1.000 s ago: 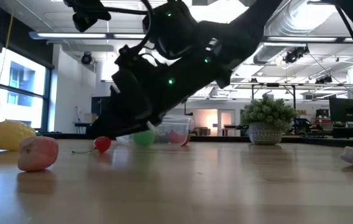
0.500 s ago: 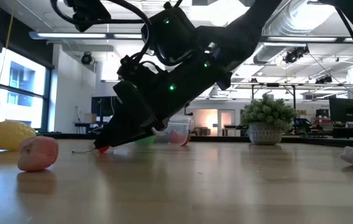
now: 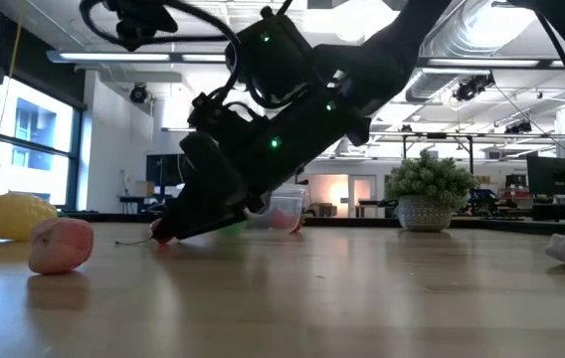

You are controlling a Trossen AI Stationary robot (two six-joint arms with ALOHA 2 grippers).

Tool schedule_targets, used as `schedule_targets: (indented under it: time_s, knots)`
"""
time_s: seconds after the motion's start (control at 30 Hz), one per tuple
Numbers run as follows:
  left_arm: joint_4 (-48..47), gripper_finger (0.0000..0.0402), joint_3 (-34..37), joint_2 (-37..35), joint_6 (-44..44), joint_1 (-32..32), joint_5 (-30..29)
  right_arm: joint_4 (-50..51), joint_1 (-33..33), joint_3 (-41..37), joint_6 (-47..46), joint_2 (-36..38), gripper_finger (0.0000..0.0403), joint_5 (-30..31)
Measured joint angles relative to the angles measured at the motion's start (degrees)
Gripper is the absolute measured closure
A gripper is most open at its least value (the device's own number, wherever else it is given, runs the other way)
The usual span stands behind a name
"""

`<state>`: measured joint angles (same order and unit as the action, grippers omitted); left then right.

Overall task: Pick and placing Produce into tupperware
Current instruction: Put the red cherry into the transparent bin

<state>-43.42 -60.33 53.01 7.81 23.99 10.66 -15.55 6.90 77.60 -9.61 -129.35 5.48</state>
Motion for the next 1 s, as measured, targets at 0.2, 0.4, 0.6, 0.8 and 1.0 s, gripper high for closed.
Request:
schedule_targets:
  time_s: [0.2,0.4,0.6,0.8,1.0]
  knots:
    - [0.0,0.0401,0.0,0.0,0.0,0.0,0.0,-1.9,-0.5,0.1,-2.2,-0.9,0.0208,-1.4]
    - [0.0,0.0401,0.0,0.0,0.0,0.0,0.0,-1.9,-0.6,0.1,-2.0,-0.9,0.0225,-1.6]
    - [0.0,0.0401,0.0,0.0,0.0,0.0,0.0,-2.9,-0.7,0.0,-2.1,-1.1,0.0249,-1.9]
    - [0.0,0.0401,0.0,0.0,0.0,0.0,0.0,-3.5,-0.7,0.0,-2.2,-1.2,0.0276,-2.6]
    - [0.0,0.0401,0.0,0.0,0.0,0.0,0.0,-4.8,-0.6,-0.1,-2.2,-0.1,0.0295,-3.6]
